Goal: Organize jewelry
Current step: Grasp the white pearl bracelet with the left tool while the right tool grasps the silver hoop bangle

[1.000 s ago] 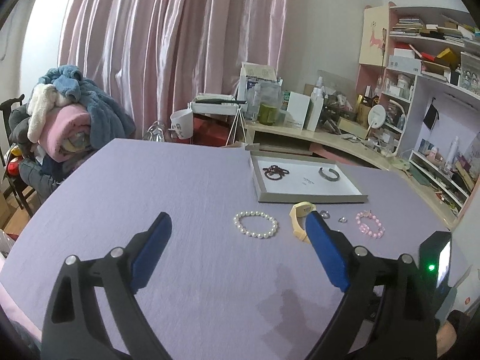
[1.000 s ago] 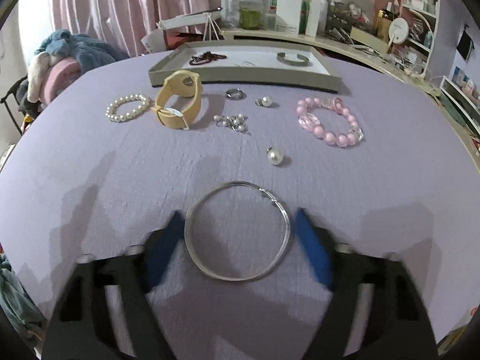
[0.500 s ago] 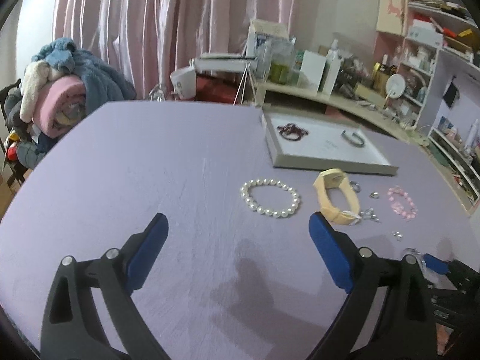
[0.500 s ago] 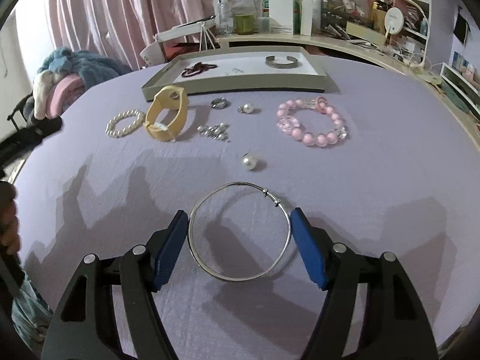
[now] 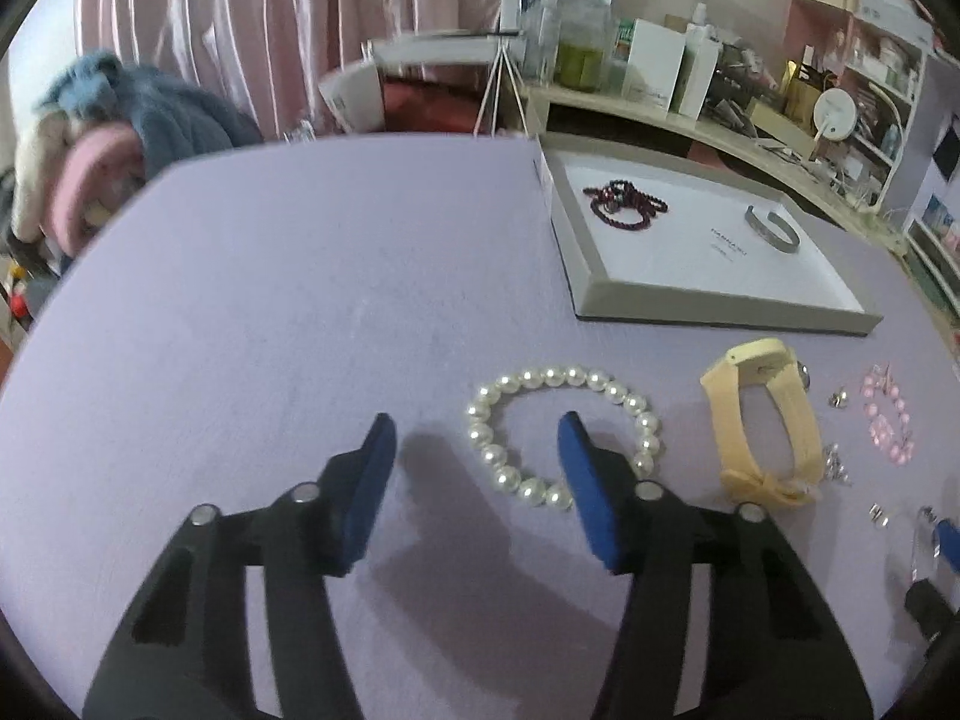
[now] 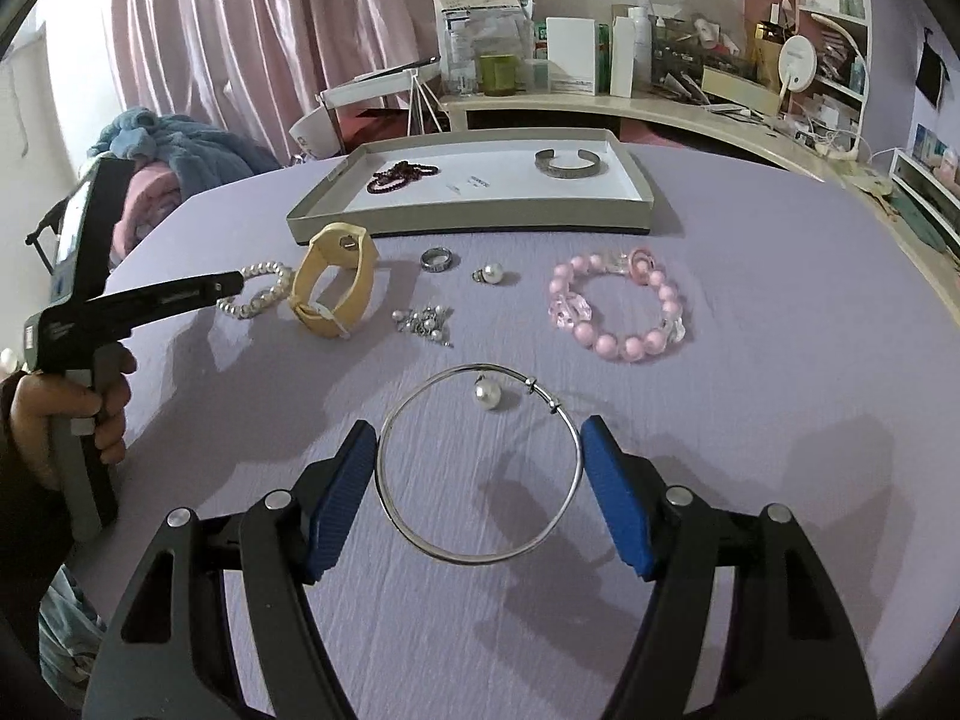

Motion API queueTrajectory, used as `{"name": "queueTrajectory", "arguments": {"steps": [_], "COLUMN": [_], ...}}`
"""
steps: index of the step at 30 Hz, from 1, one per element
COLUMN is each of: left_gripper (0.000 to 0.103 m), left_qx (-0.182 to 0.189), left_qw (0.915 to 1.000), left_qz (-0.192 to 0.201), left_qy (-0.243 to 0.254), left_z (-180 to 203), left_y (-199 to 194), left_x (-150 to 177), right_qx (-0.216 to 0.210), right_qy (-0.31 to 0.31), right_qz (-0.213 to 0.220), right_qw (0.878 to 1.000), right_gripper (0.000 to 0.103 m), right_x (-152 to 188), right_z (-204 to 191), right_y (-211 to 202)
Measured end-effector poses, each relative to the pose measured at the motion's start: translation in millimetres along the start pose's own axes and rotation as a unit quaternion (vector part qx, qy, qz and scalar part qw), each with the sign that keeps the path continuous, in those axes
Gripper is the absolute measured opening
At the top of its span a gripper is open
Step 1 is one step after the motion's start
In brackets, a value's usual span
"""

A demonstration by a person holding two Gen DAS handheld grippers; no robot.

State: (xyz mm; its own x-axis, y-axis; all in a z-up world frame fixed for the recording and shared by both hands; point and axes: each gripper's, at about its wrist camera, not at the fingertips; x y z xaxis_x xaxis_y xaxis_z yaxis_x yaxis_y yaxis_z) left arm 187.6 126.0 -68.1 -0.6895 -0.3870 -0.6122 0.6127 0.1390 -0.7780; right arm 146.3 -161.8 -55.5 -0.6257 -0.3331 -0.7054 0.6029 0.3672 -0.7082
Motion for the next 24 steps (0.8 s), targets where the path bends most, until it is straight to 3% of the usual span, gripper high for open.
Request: {"name": "queueTrajectory", "arguments": {"steps": [2, 4, 7, 15, 24], "left_gripper": [0.05, 0.031, 0.01, 0.009, 0.009], "left_qx": [0.001, -0.001, -0.002, 0.01, 0.058], "left_qw": [1.0, 0.9999, 0.9997, 0.9995, 0.9942], "left_qz": [-0.001, -0.001, -0.003, 0.002, 0.077], "left_qy": [0.003, 0.011, 0.024, 0.029, 0.049], "left_z": [1, 5, 9, 15, 32], "left_y": [3, 4, 4, -7, -84], "left_x": [-2, -1, 1, 6, -11], "right_qx": [0.0, 0.0, -0.001, 0.001, 0.014], "right_qy": [0.002, 0.004, 0.006, 0.002, 0.012], "right_qz": [0.0, 0.0, 0.001, 0.015, 0.053], "right_qw": [1.0, 1.0, 1.0, 1.0, 0.998], "right_gripper": [0.071, 0.071, 0.071, 0.071, 0.071], "right_x": [-2, -2, -3, -9, -25], "right_z": [1, 3, 3, 4, 15], "right_y": [1, 2, 2, -7, -29]}}
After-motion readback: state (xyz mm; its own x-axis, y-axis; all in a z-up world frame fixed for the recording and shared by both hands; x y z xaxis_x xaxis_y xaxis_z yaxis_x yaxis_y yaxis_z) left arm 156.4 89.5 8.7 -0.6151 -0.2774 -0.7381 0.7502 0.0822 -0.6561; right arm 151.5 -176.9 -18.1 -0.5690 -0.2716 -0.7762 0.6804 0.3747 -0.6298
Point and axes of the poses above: each gripper's, at about its wrist camera, not at the fingertips, and y roughly the way its jaws point, z to its right, x to its underside, and after that the axes turned 7 degrees about -y, right-handed
